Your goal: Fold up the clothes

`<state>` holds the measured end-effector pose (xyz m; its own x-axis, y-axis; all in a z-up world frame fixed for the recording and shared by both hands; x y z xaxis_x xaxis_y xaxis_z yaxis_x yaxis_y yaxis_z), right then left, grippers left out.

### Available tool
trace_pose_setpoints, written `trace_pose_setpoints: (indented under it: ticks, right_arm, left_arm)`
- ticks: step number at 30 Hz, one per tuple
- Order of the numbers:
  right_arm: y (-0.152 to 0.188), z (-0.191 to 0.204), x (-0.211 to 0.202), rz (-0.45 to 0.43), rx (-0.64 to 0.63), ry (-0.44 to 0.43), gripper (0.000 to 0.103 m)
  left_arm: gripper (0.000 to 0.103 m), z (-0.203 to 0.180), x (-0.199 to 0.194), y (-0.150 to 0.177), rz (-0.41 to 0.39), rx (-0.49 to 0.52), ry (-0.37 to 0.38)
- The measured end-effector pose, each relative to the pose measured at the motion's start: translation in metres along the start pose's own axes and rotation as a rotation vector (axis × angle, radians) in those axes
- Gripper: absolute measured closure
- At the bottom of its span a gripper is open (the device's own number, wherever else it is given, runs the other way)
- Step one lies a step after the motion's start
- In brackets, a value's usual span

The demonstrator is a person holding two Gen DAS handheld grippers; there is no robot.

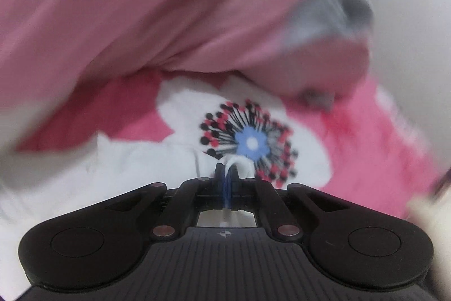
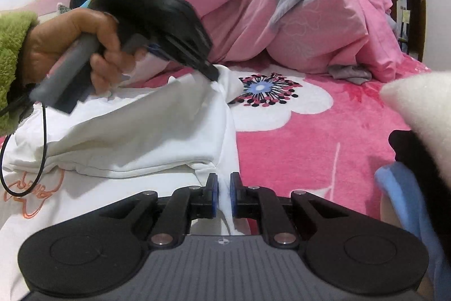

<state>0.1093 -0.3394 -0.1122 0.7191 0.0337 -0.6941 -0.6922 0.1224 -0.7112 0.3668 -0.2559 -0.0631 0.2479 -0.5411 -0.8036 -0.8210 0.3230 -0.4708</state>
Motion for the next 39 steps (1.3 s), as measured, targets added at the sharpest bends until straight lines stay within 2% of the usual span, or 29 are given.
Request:
trace_pose_setpoints:
  ticks: [3, 6, 8, 11, 13, 14, 15, 21, 23, 24, 26, 29, 32, 34, 35, 36, 39]
  right_arm:
    - [0.0, -0.001, 0.0, -0.003, 0.006, 0.002, 0.093]
    - [0.0, -0.003, -0.002, -0.009, 0.023, 0.0, 0.093]
    - [0.0, -0.006, -0.003, -0.015, 0.039, -0.002, 0.093]
    - [0.001, -0.009, -0.005, -0.019, 0.063, -0.01, 0.093]
    - [0.001, -0.009, -0.006, -0.026, 0.059, -0.02, 0.093]
    - [0.001, -0.007, -0.007, -0.03, 0.052, -0.023, 0.092]
    - [0.001, -0.006, -0.007, -0.032, 0.039, -0.027, 0.09]
    - [-0.001, 0.012, -0.019, -0.081, -0.069, -0.011, 0.084]
    - [-0.003, 0.022, -0.021, -0.081, -0.128, 0.016, 0.079]
    - [-0.004, 0.027, -0.02, -0.071, -0.162, 0.037, 0.074]
    - [-0.005, 0.038, -0.015, -0.044, -0.221, 0.088, 0.074]
    - [-0.008, 0.053, -0.007, -0.004, -0.31, 0.165, 0.074]
    - [-0.011, 0.061, 0.007, 0.034, -0.369, 0.244, 0.074]
    - [-0.013, 0.062, 0.014, 0.045, -0.38, 0.27, 0.078]
    - [-0.013, 0.063, 0.017, 0.049, -0.385, 0.282, 0.093]
    - [-0.014, 0.062, 0.013, 0.03, -0.374, 0.289, 0.094]
    - [-0.016, 0.054, -0.013, -0.04, -0.285, 0.277, 0.095]
  left_arm:
    - [0.103, 0.025, 0.004, 0.006, -0.022, -0.097, 0.122]
    - [0.103, 0.037, 0.007, 0.009, -0.07, -0.156, 0.267]
    - [0.103, 0.042, 0.011, 0.009, -0.071, -0.186, 0.335]
    - [0.1, 0.042, 0.019, 0.007, 0.003, -0.172, 0.315]
    - [0.083, 0.041, 0.019, 0.007, 0.019, -0.167, 0.274]
    - [0.068, 0.042, 0.018, 0.008, 0.021, -0.169, 0.261]
    - [0.063, 0.043, 0.014, 0.009, 0.025, -0.171, 0.252]
    - [0.061, 0.052, -0.007, 0.026, 0.078, -0.166, 0.186]
    - [0.058, 0.051, -0.016, 0.034, 0.093, -0.122, 0.18]
    - [0.052, 0.05, -0.02, 0.038, 0.097, -0.096, 0.187]
    - [0.046, 0.046, -0.027, 0.046, 0.099, -0.037, 0.2]
    - [0.043, 0.036, -0.03, 0.056, 0.091, 0.059, 0.17]
    - [0.044, 0.026, -0.025, 0.065, 0.088, 0.156, 0.077]
    - [0.06, 0.023, -0.02, 0.069, 0.088, 0.202, 0.026]
    - [0.083, 0.024, -0.016, 0.07, 0.099, 0.208, 0.036]
    - [0.096, 0.026, -0.014, 0.069, 0.121, 0.195, 0.065]
    - [0.098, 0.037, -0.016, 0.06, 0.148, 0.118, 0.215]
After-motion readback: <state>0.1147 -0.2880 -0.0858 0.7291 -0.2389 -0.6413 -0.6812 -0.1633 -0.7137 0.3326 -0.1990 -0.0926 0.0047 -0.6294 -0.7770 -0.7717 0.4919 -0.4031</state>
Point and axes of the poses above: each gripper's, at about its wrist camera, not at the fingertips, and x roughly the way its jaws point, z to its left, y to its underside, the point moved 2 cm from there along x, roughly the way its jaws point, and after that the axes turned 11 degrees about z, right-handed, at the moved point
